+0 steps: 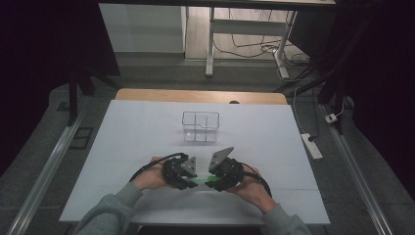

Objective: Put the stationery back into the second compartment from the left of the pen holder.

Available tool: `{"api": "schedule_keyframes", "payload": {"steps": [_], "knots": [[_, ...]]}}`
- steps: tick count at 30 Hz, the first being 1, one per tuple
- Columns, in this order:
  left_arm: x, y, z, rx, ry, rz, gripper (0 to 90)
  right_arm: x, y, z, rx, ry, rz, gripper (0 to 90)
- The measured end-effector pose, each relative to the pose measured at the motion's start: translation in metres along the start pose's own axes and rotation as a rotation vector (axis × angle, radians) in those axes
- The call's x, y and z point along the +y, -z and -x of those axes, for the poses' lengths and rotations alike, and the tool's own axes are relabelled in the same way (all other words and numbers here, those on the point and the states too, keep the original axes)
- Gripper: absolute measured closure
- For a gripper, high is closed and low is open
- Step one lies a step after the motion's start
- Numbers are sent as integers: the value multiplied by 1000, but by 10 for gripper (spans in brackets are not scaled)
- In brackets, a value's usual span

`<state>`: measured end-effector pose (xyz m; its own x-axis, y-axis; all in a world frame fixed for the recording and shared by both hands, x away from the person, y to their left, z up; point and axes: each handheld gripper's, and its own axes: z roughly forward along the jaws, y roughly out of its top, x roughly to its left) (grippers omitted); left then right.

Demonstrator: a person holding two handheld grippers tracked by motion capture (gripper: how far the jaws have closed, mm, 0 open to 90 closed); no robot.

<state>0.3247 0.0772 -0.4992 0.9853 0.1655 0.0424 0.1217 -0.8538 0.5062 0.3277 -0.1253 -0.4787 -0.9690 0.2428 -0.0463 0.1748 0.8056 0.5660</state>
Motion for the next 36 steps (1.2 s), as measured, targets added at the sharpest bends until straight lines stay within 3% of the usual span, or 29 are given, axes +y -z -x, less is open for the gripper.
{"api": "schedule_keyframes", "payload": {"steps": [2,5,7,11,17,22,26,33,36], "knots": [[-3,2,-3,20,26,11,653,-2,7,5,-36,-38,49,422],[-9,6,-7,50,67,30,653,-3,11,7,-60,-69,75,389],[-13,8,-10,66,105,52,653,-8,15,12,-90,-125,111,359],[-22,14,-14,109,174,97,653,-12,18,17,-123,-179,147,334],[-28,20,-15,143,226,177,653,-16,18,23,-131,-254,171,315],[-26,19,-11,170,248,225,652,-17,15,24,-119,-302,190,310],[-23,15,-7,169,235,250,652,-17,13,25,-100,-329,207,333],[-14,3,0,156,195,240,651,-17,9,26,-79,-362,222,384],[-12,0,2,169,181,231,650,-17,9,27,-75,-370,222,421]]}}
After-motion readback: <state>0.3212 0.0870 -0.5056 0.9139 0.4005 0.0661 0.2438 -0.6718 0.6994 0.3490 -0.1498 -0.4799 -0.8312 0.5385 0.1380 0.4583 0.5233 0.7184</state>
